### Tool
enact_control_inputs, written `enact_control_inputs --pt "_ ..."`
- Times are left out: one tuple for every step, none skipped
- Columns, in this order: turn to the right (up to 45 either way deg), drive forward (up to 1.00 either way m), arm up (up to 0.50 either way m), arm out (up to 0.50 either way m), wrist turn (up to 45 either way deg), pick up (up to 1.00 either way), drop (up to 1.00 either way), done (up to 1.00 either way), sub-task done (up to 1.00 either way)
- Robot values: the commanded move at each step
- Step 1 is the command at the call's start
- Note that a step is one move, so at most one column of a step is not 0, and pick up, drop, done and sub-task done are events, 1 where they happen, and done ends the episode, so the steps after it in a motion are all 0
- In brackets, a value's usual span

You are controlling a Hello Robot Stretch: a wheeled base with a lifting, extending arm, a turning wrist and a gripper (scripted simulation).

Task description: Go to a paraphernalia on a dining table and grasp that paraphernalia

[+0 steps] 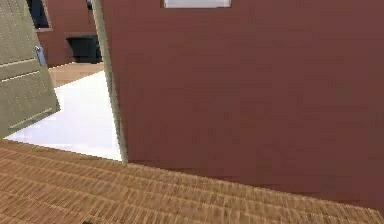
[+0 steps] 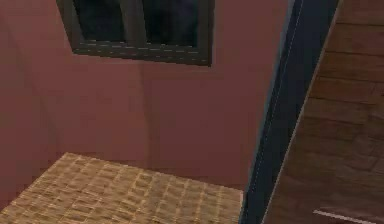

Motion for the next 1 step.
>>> enact_control_inputs --pt "0.0 1.0 0.0 0.0 0.0 0.0 0.0 0.0 0.0"
